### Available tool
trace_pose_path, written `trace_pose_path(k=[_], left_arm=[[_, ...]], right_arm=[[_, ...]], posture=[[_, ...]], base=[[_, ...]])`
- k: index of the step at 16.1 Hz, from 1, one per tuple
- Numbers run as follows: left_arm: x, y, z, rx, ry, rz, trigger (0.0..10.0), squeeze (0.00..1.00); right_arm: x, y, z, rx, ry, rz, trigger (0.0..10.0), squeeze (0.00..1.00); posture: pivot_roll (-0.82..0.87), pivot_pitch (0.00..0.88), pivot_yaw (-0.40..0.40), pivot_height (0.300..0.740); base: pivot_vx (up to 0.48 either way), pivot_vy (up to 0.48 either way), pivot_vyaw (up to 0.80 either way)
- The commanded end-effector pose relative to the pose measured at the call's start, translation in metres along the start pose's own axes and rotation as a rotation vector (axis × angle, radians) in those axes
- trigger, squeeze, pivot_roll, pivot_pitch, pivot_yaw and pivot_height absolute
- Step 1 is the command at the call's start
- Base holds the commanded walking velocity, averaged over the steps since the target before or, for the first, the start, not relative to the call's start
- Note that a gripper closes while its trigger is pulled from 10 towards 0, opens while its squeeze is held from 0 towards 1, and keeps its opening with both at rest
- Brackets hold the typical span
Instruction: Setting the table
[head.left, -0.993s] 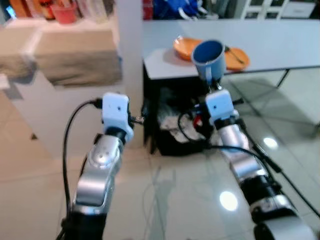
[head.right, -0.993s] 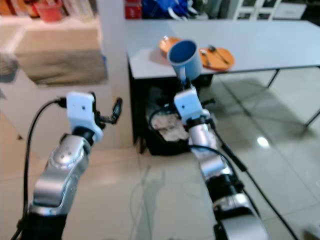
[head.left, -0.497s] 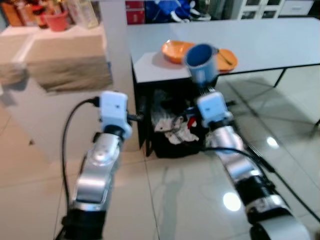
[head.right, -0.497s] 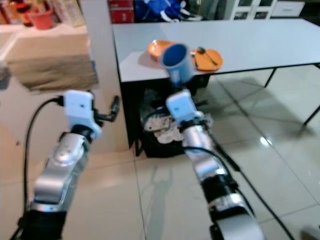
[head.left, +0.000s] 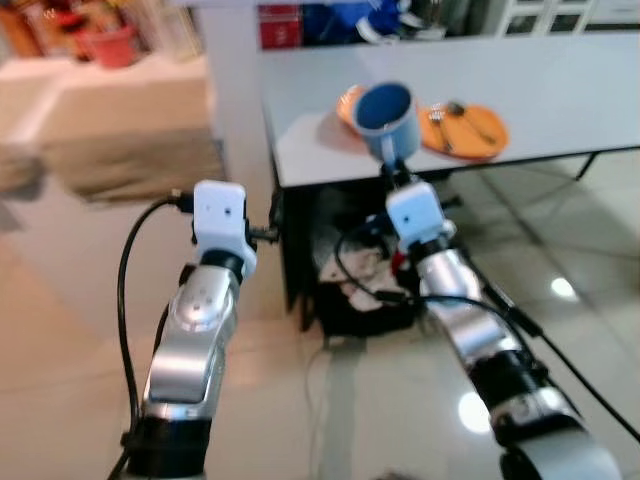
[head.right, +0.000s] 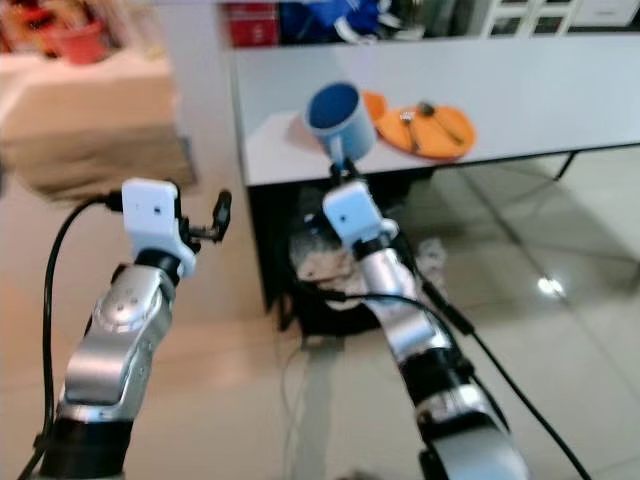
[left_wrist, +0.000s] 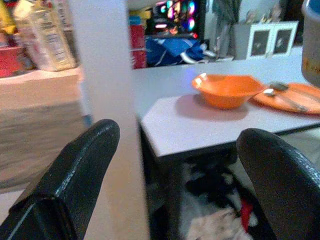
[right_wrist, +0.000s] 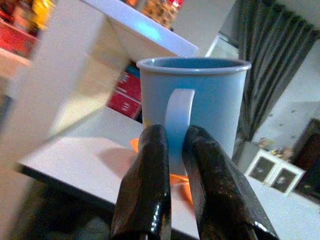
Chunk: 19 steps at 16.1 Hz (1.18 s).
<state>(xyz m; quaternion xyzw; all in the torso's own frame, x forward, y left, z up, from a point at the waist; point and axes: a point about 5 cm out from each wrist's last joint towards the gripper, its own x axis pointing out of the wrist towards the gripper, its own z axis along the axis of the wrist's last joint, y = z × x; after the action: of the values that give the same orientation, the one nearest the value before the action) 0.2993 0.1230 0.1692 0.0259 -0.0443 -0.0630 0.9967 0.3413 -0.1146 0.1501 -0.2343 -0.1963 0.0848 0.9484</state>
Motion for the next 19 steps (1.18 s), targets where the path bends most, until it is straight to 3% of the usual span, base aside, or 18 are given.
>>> trace_pose_path(k=[1,3,9,19], left_arm=[[0.0007,-0.0022,0.0013,0.010,-0.008,-0.011,10.0,0.00],[0.0008,-0.0030,0.0009,0.012,-0.007,-0.018,10.0,0.00],[0.0030,-0.0049,-0.0012,0.026,0.010,-0.023,10.0,0.00],[0.0024,-0.0033,-0.0036,0.043,0.019,-0.022,10.0,0.00]], right_arm=[[0.0028,-0.0030,0.0033,0.020,-0.010,-0.024,0.0,0.00],[0.0027,-0.0021,0.0023,0.011,-0.004,-0.019,0.0,0.00],[0.0036,-0.0022,0.0017,0.023,-0.002,-0.018,0.0,0.00],[0.0022,0.0026,0.0027,0.024,-0.008,0.003,0.0,0.00]], posture=[[0.01,0.000,0.017,0.740],[0.01,0.000,0.016,0.740],[0.01,0.000,0.018,0.740],[0.01,0.000,0.020,0.740]], base=[[0.480,0.000,0.77],[0.480,0.000,0.70],[0.000,0.000,0.00],[0.290,-0.378,0.00]])
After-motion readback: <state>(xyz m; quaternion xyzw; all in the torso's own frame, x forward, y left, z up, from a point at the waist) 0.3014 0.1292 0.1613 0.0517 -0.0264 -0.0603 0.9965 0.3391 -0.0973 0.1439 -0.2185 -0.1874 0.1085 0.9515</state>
